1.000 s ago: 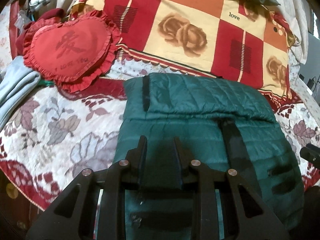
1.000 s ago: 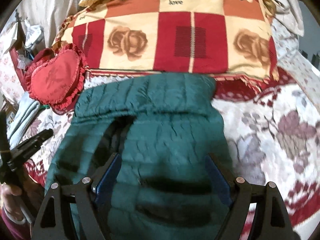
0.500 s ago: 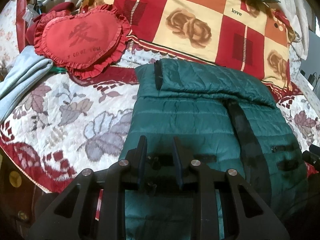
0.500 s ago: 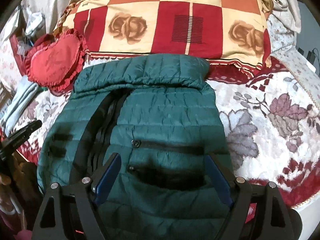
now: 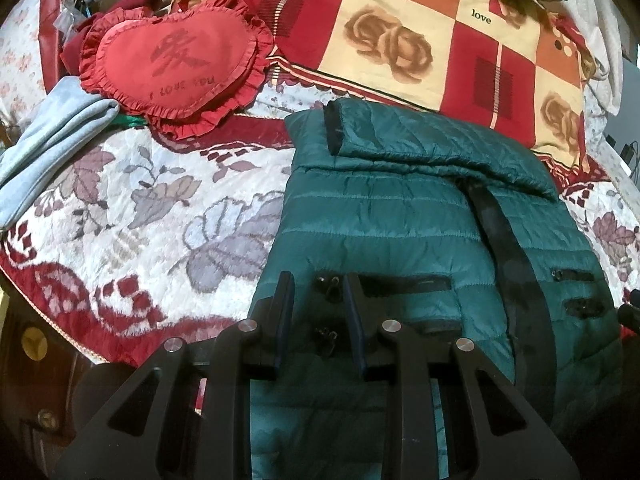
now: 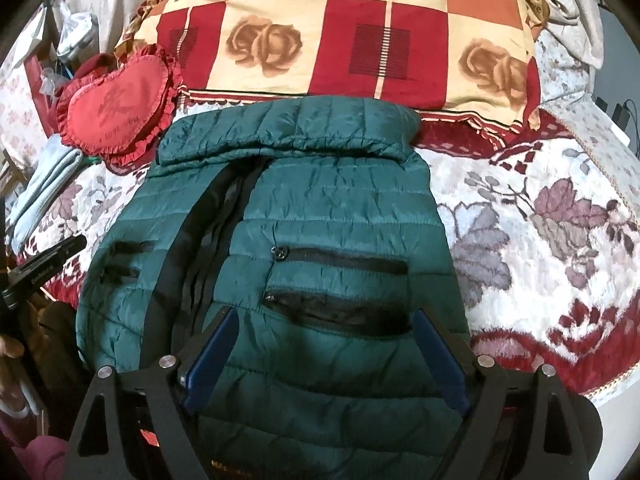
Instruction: Fold large clothes
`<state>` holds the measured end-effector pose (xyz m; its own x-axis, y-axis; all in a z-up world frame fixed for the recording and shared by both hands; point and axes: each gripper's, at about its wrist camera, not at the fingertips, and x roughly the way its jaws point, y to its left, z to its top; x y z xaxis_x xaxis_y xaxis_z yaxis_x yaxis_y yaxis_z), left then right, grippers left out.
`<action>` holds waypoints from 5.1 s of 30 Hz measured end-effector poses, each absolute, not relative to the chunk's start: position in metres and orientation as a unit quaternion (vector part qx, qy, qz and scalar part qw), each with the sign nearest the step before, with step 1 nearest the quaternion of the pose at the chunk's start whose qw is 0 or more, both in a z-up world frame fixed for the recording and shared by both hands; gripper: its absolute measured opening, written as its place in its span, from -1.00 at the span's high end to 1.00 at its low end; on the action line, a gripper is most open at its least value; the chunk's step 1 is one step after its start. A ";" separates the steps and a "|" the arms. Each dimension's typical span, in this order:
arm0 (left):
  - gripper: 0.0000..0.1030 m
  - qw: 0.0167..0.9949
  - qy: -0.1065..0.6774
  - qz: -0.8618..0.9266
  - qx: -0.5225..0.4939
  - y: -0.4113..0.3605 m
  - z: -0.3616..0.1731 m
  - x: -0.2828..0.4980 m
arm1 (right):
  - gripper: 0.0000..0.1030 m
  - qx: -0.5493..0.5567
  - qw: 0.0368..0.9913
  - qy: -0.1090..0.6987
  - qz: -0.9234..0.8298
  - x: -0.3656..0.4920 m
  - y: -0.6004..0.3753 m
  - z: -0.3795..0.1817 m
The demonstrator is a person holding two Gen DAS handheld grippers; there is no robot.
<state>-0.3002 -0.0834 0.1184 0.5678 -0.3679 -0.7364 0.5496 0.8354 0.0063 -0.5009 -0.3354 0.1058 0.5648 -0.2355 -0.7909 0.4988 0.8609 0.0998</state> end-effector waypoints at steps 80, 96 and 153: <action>-0.13 0.747 0.589 -0.299 0.076 -0.014 0.034 -0.285 | -0.91 0.249 0.824 0.461 -0.217 -0.560 -0.371 0.072; -0.13 0.757 0.576 -0.297 0.089 -0.024 0.035 -0.291 | -0.79 0.324 0.793 0.494 -0.149 -0.553 -0.381 0.042; 0.85 0.845 0.376 -0.380 0.005 -0.043 0.194 -0.259 | 0.73 0.296 0.912 0.274 -0.079 -0.504 -0.416 0.187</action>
